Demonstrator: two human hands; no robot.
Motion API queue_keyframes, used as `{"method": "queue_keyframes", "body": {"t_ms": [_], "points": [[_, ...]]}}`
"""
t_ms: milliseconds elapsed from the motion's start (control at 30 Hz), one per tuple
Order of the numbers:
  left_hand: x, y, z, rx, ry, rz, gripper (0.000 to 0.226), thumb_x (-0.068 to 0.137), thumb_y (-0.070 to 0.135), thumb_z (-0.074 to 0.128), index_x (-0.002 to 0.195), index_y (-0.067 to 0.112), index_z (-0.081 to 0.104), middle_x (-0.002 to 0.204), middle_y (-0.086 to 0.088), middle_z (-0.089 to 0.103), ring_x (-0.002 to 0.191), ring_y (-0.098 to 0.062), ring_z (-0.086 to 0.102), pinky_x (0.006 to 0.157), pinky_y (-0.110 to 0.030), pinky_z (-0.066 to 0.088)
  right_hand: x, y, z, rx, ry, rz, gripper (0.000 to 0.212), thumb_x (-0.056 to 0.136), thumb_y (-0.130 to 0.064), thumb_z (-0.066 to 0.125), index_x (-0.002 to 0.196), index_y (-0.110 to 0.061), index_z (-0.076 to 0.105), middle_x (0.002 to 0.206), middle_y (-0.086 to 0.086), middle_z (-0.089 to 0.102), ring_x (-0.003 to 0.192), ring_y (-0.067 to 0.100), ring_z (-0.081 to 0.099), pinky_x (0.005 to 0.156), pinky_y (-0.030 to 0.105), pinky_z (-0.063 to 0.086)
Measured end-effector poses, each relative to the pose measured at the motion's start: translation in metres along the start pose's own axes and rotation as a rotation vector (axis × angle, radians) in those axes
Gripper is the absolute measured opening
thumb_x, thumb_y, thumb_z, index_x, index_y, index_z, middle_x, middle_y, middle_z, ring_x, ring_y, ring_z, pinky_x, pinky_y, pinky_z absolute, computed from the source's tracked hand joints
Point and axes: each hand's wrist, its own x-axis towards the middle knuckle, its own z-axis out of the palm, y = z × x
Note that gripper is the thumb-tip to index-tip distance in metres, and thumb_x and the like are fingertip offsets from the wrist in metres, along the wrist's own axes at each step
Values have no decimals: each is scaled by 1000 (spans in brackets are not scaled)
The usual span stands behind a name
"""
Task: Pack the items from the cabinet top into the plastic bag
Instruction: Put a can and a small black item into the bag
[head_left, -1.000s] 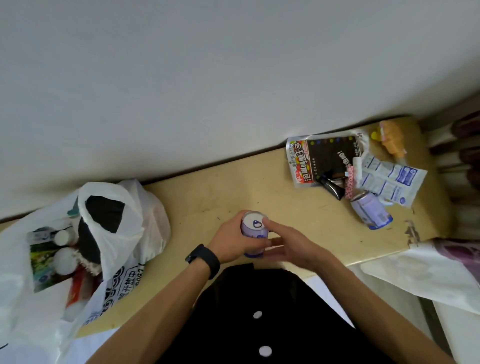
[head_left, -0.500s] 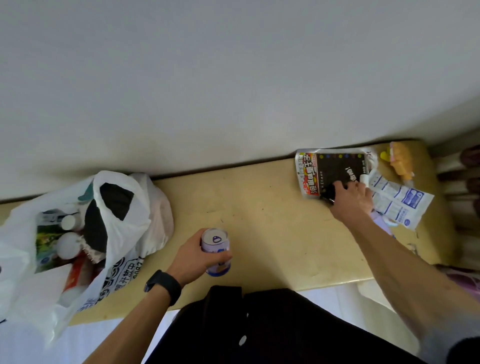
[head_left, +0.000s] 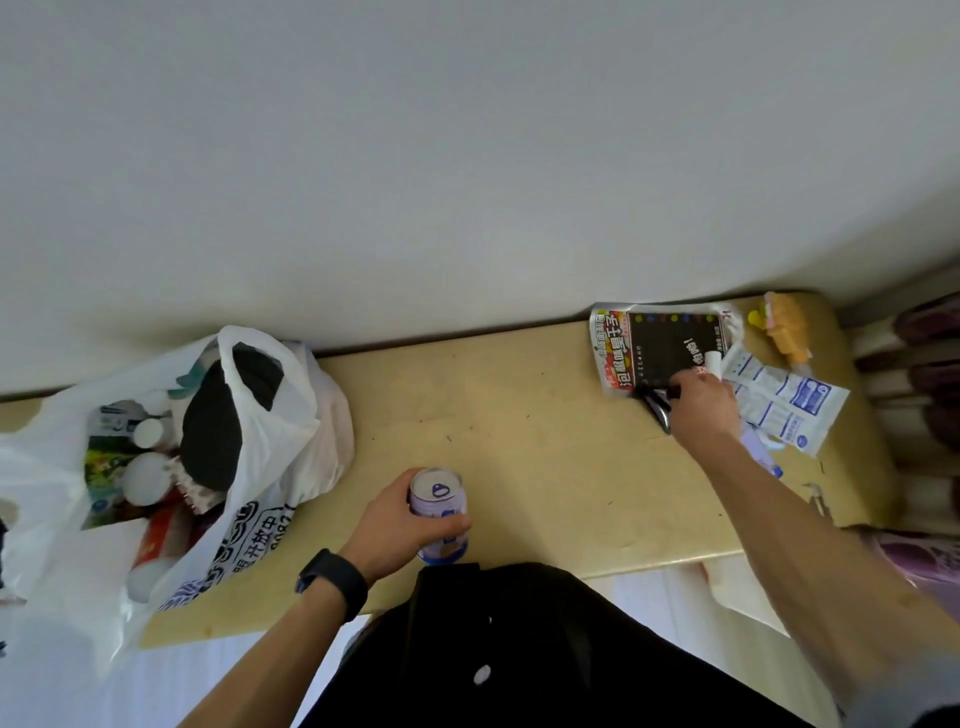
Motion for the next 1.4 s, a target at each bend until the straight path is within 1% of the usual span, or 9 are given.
{"method": "queue_keyframes", "body": {"t_ms": [100, 167, 267, 367, 567, 800, 933, 1200, 1400], "points": [[-9, 6, -3, -12, -7, 34, 51, 66, 31, 89, 109, 30, 62, 99, 9, 73, 89, -4, 68, 83, -29, 56, -32, -20, -17, 408, 49, 190, 33, 90, -15, 63, 123, -14, 65, 117, 16, 68, 105, 35, 61, 92, 37, 49], [-17, 10, -8, -19, -5, 60, 50, 65, 30, 89, 108, 30, 62, 98, 10, 73, 87, -4, 68, 82, -29, 56, -61, -45, -29, 900, 0, 307, 35, 89, -10, 66, 125, -10, 63, 121, 16, 68, 100, 25, 63, 91, 34, 49], [-36, 15, -25, -37, 6, 105, 52, 64, 29, 89, 109, 28, 62, 97, 9, 73, 88, -6, 69, 82, -31, 57, -111, -88, -39, 1625, -228, 409, 26, 94, 1, 59, 119, -3, 62, 121, 21, 65, 97, 23, 68, 90, 32, 55], [-64, 18, -46, -65, 29, 159, 55, 66, 26, 90, 111, 26, 60, 98, 7, 72, 89, -5, 68, 85, -31, 58, -159, -129, -42, 1888, -542, 490, 26, 95, -2, 55, 120, 1, 61, 119, 20, 66, 99, 28, 69, 84, 32, 59], [-131, 3, -106, -92, 76, 240, 57, 65, 33, 90, 113, 32, 60, 104, 8, 72, 97, -9, 68, 88, -31, 57, -238, -217, -47, 1811, -997, 479, 42, 83, -13, 61, 123, -3, 64, 106, 16, 65, 72, 26, 63, 57, 28, 55], [-169, -16, -191, -156, 479, 328, 57, 64, 26, 91, 110, 37, 59, 98, 17, 71, 92, -2, 67, 73, -18, 54, -287, -282, -44, 1649, -1016, 412, 43, 72, -21, 60, 110, 0, 65, 99, 19, 70, 57, 20, 49, 46, 25, 45], [-137, -41, -219, 90, 703, 276, 60, 63, 35, 88, 111, 37, 52, 108, 17, 54, 92, -4, 58, 70, -12, 41, -304, -293, -44, 1633, -979, 401, 40, 71, -20, 60, 106, 0, 64, 97, 19, 70, 54, 19, 45, 45, 25, 41], [-95, -97, -231, 533, 445, 146, 57, 76, 37, 72, 127, 29, 48, 116, 3, 50, 88, -23, 60, 78, -35, 55, -334, -293, -27, 1605, -879, 486, 40, 68, -17, 60, 103, 2, 64, 94, 21, 71, 48, 20, 41, 40, 26, 35], [-89, -95, -256, 599, 265, 255, 46, 73, 15, 64, 117, 29, 62, 107, 5, 63, 86, -11, 55, 64, -12, 41, -349, -309, -12, 1560, -861, 550, 38, 64, -17, 59, 97, 1, 65, 86, 21, 72, 41, 20, 41, 35, 23, 33]]}}
